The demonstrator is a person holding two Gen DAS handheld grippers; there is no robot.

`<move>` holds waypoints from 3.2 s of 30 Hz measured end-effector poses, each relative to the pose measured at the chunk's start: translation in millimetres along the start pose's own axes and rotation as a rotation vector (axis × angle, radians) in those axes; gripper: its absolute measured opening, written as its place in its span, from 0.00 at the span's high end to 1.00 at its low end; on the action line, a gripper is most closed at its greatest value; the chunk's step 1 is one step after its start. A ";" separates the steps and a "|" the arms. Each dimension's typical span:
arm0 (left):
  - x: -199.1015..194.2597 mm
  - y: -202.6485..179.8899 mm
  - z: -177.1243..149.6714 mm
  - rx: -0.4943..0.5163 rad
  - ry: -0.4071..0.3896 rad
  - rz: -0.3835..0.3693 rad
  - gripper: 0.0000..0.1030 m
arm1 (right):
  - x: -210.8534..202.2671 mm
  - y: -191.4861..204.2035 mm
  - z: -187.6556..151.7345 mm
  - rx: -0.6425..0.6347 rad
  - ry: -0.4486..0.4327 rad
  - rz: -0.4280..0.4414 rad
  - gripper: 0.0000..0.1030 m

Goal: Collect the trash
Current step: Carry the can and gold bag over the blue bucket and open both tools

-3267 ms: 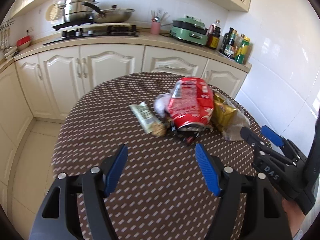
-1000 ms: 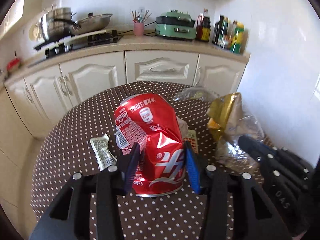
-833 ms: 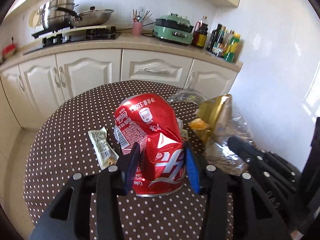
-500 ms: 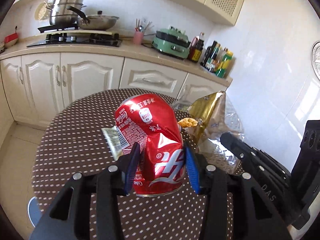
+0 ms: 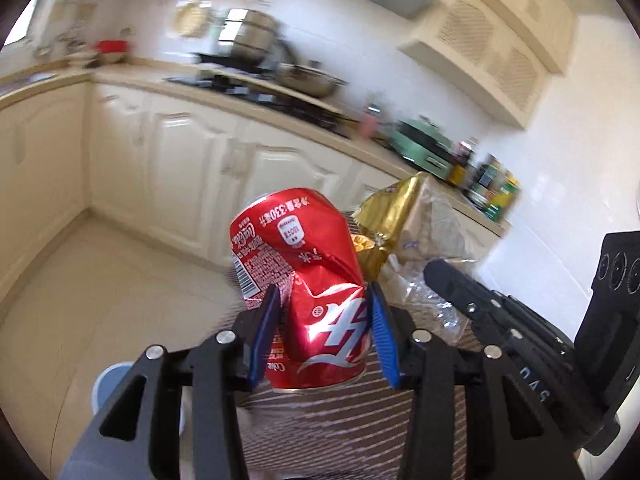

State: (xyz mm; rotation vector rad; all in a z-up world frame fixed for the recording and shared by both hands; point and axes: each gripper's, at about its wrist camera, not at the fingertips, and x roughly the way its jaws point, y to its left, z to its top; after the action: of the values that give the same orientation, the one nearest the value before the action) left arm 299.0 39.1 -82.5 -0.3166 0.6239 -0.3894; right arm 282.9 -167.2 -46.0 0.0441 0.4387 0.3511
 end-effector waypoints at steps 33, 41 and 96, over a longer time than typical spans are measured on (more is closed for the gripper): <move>176.1 363.6 -185.9 -0.483 0.482 0.296 0.58 | 356.4 149.5 -256.8 -0.018 0.735 0.171 0.95; 190.7 362.3 -197.2 -0.496 0.514 0.288 0.56 | 369.6 145.4 -262.9 -0.012 0.762 0.144 0.95; 95.4 352.2 -154.4 -0.500 0.353 0.360 0.41 | 316.6 164.3 -212.8 -0.035 0.652 0.095 0.79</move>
State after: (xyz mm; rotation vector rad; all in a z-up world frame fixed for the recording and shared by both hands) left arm 364.6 281.0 -389.5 -0.6069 1.1074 0.0690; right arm 407.6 88.4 -348.7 -0.0873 1.0781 0.4650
